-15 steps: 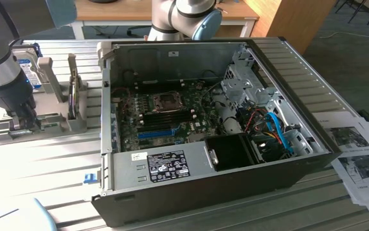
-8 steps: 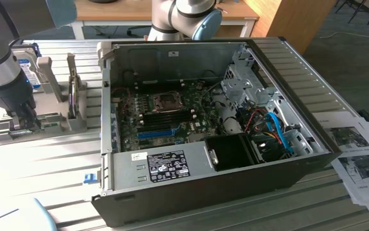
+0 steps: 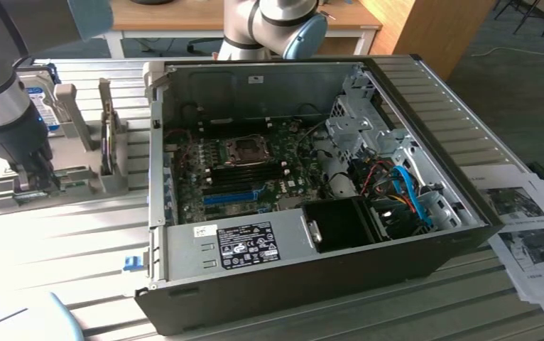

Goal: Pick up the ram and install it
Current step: 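Pick up the ram and move it above insertion slot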

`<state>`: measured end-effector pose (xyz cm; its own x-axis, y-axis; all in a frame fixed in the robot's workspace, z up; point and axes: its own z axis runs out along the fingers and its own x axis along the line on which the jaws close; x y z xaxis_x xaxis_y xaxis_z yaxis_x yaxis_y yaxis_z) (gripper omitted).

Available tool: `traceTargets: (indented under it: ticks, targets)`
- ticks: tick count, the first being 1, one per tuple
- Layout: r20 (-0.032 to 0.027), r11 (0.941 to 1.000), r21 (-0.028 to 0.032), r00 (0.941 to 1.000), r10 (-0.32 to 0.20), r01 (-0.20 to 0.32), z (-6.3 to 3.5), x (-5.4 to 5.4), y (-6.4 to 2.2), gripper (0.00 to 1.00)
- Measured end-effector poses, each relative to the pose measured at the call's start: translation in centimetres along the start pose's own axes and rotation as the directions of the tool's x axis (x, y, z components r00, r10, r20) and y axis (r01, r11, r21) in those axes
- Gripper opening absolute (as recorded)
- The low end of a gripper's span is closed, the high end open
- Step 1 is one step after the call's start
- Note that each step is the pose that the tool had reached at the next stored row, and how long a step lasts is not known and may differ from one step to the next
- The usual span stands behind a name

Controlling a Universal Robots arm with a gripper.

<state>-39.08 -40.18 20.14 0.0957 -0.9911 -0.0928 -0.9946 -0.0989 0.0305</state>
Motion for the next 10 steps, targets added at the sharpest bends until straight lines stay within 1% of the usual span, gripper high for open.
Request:
traceTargets:
  ticks: [10]
  targets:
    - [0.0003, 1.0, 0.0008, 1.0, 0.008, -0.008, -0.04, 0.0, 0.0, 0.11]
